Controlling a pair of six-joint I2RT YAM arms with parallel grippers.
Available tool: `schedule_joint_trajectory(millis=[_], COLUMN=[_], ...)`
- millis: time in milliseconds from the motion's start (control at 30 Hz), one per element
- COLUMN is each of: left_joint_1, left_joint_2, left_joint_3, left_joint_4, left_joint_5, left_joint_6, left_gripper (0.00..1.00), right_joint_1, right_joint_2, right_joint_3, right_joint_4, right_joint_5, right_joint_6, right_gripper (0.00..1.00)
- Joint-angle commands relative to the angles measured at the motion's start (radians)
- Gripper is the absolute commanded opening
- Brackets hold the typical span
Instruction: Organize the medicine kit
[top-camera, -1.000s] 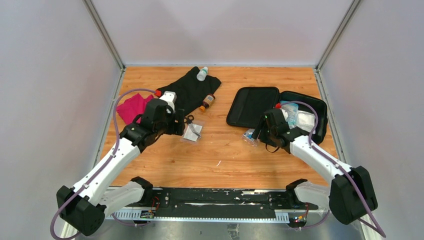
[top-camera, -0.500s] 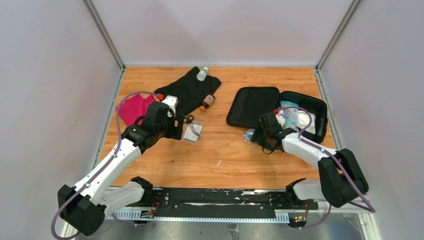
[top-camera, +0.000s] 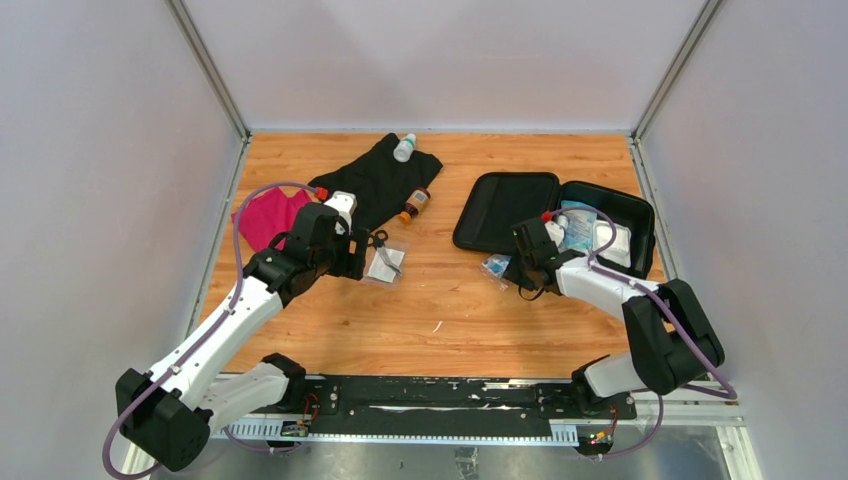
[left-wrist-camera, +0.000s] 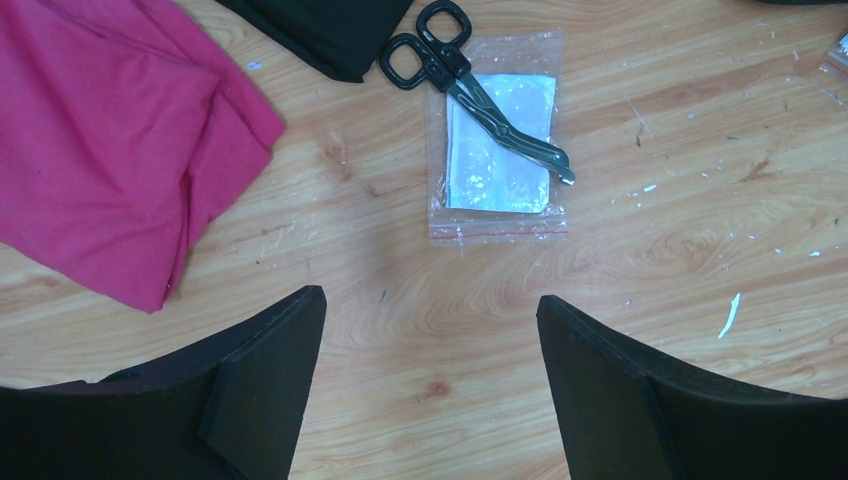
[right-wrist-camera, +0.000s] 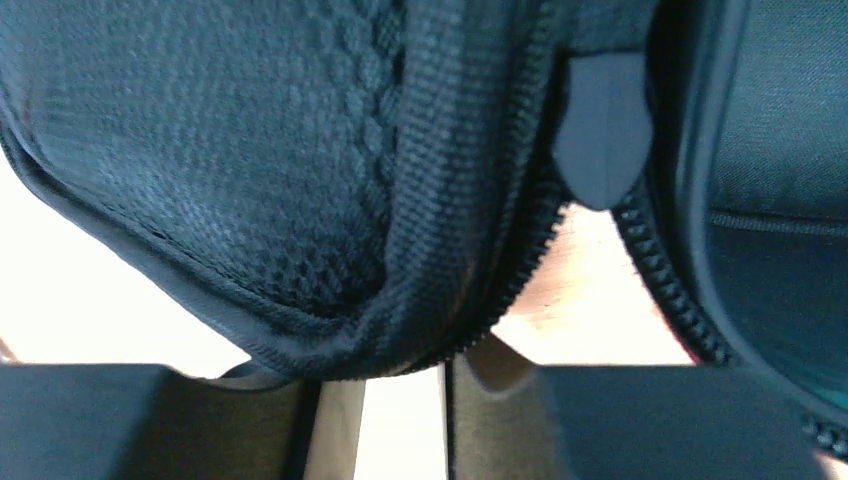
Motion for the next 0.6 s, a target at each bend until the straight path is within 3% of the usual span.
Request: schedule_joint_trajectory(millis=[0, 167, 567], left_joint_1=[0.003, 0.003, 0.003], left_joint_2=[0.001, 0.004, 0.007], left_joint_3=[-0.009, -0.009, -0.009], left_joint_4=[0.005, 0.005, 0.005], left_joint_5=[-0.004, -0.004, -0.006], left_joint_6=[0.014, 0.014, 0.012], left_gripper=[0.83, 0.83, 0.84], right_joint_1=[0.013, 0.012, 0.027], right_joint_2=[0.018, 0.007, -0.173], right_joint_3=[-0.035, -0.047, -0.063], right_joint_4=[-0.035, -0.023, -0.040], right_joint_5=[0.033, 0.024, -0.160], right_joint_6=[-0.020, -0.050, -0.152], right_gripper=[0.28, 0.00, 0.00])
